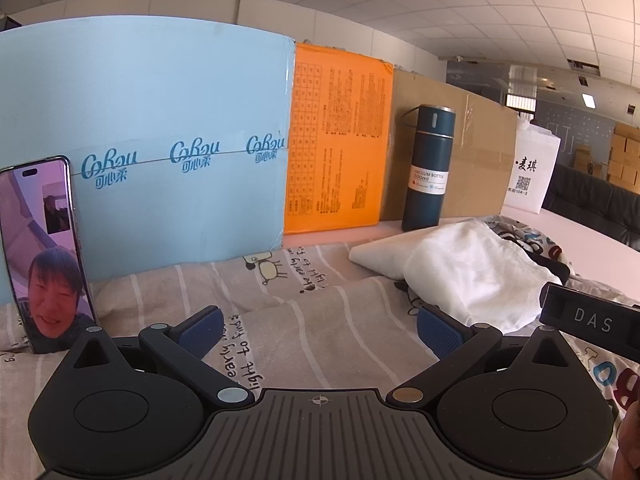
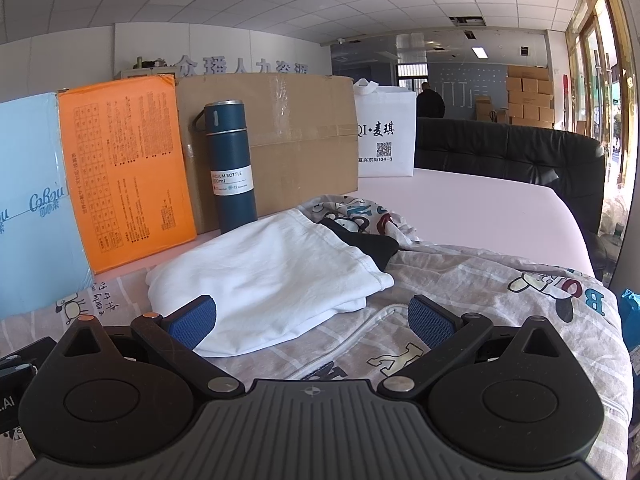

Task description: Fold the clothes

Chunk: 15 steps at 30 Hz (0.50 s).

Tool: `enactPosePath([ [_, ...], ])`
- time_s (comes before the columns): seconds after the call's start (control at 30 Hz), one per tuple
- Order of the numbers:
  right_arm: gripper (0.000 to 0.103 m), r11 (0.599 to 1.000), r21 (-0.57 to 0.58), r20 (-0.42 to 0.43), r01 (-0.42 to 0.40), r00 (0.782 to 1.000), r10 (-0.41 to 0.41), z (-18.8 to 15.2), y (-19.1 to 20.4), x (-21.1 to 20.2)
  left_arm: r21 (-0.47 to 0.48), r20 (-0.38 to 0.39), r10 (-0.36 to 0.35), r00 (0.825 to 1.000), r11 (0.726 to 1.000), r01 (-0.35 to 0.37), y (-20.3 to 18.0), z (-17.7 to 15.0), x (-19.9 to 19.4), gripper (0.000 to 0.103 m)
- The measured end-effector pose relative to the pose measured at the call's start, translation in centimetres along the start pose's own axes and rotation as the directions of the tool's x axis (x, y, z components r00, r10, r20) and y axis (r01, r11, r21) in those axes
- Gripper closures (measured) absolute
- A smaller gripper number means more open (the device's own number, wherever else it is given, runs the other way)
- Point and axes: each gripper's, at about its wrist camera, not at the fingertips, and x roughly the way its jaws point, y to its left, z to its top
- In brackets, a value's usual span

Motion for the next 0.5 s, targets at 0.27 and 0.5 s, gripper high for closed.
enactPosePath([
  [0.27, 0.0, 1.0, 0.001, -0.002, -0.003, 1.0, 0.003, -0.19, 0.21, -0.01, -0.001, 0.011, 0.018, 1.0, 1.0, -0.018, -0.09, 0.05, -0.49, 0.0],
  [0.5, 0.0, 1.0, 0.004, -0.004, -0.011, 1.0, 0.011, 0.03, 0.07, 0.06, -0.007, 0.021, 0.021, 1.0, 1.0, -0.021, -0.73, -0.43, -0.72, 0.0],
])
